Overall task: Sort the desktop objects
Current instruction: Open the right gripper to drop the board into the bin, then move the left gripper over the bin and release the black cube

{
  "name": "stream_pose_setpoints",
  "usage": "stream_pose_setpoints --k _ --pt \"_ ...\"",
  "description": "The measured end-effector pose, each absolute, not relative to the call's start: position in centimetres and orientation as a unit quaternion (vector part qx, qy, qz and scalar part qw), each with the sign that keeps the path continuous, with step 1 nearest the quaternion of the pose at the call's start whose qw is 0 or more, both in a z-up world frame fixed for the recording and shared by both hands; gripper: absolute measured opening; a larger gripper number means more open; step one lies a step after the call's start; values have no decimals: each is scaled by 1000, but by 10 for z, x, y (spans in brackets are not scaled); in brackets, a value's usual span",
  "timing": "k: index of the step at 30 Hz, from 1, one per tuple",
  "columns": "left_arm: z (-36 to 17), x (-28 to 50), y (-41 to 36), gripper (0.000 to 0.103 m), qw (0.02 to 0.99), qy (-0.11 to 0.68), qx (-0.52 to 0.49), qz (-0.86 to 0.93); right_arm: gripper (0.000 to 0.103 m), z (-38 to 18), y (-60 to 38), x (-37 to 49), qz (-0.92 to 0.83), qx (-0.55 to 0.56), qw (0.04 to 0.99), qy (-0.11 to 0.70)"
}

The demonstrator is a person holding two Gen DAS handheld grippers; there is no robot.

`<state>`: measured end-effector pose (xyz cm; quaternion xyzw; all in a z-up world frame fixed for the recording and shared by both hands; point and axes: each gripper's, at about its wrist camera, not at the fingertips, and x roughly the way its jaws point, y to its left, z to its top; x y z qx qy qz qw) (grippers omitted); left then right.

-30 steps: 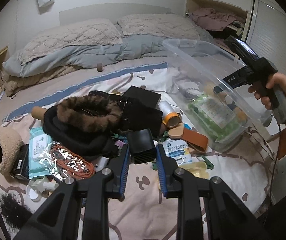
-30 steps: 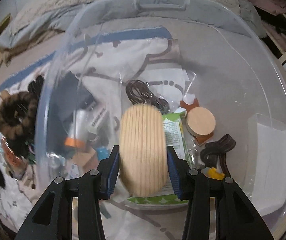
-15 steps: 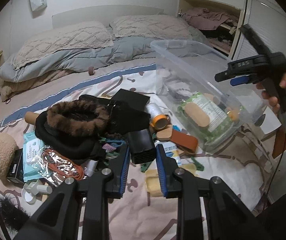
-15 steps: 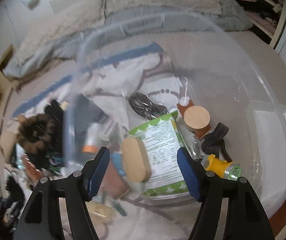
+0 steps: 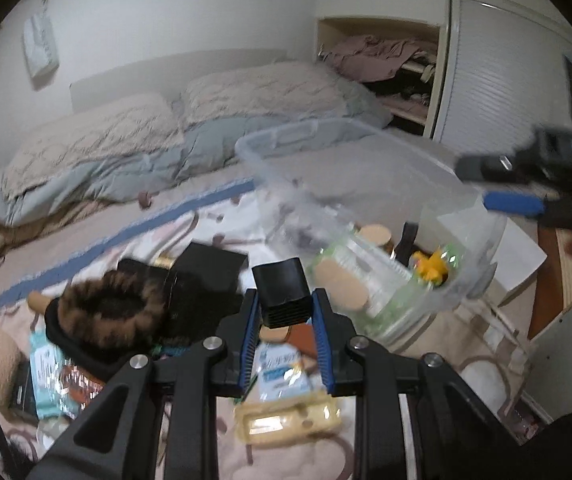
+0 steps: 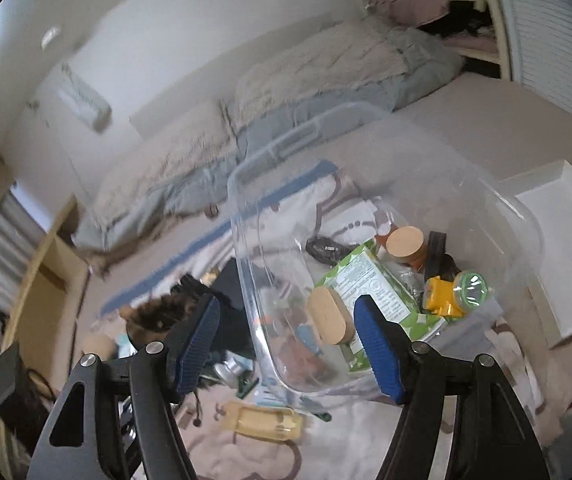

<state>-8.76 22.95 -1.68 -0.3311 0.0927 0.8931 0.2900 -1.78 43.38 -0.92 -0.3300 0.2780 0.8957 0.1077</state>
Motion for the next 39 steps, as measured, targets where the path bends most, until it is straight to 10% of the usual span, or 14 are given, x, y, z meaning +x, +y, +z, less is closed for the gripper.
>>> stream_pose_setpoints --k 39 --pt "-7 -164 371 26 344 92 -343 869 70 -19 505 11 885 -276 157 341"
